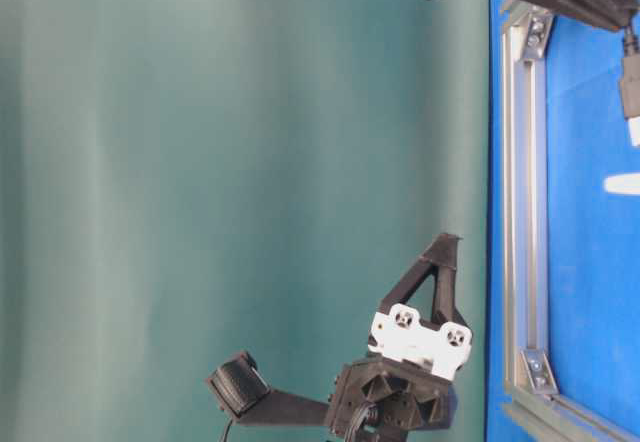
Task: Insert the wire through the string loop located in the center.
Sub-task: 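Lift the cable and carry it with the right gripper toward the zip-tie loop, then align the USB plug with the white zip-tie loop opening, then push the USB plug leftward through the zip-tie loop with the right gripper, then move the open left gripper to the plug emerging from the loop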
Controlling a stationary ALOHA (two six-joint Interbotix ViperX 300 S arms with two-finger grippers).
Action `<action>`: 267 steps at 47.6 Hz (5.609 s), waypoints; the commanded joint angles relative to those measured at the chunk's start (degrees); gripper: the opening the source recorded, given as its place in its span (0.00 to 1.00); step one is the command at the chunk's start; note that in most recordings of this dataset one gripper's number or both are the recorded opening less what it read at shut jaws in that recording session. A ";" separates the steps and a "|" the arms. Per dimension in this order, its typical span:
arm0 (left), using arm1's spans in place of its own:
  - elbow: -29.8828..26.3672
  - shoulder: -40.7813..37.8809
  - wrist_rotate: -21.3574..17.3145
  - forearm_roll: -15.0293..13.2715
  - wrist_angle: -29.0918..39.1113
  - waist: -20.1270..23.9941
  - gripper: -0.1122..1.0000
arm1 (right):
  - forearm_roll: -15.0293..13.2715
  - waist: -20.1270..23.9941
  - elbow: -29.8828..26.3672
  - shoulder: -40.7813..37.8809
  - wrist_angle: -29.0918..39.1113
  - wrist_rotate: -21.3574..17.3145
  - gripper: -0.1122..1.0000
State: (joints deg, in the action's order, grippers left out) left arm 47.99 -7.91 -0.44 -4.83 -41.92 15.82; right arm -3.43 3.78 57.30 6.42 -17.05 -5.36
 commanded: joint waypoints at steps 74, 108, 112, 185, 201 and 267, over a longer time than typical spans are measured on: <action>-0.44 1.76 -0.09 0.18 -0.35 0.09 0.10 | 0.09 0.00 -0.53 0.35 -0.70 0.00 0.08; -0.44 1.76 -0.09 0.18 -0.35 0.09 0.10 | 0.09 0.00 -0.70 0.35 -0.79 0.00 0.08; -0.53 1.76 -0.09 0.18 -0.35 0.09 0.10 | 0.09 0.00 -0.88 0.18 -1.23 -0.09 0.08; 2.55 3.69 0.88 0.18 0.35 -6.42 0.10 | 0.09 0.44 -12.30 -9.67 -2.37 0.00 0.08; 4.31 6.59 1.58 0.18 2.02 -17.58 0.10 | 0.09 0.44 -12.39 -9.67 -2.37 0.00 0.08; 1.41 5.54 5.01 0.18 9.05 -22.15 0.93 | 0.09 0.62 -12.22 -9.67 -2.11 0.00 0.08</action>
State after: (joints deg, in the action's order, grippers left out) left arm 50.36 -2.81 4.66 -4.75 -32.70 -6.24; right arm -3.52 4.13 45.79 -3.87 -18.81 -5.36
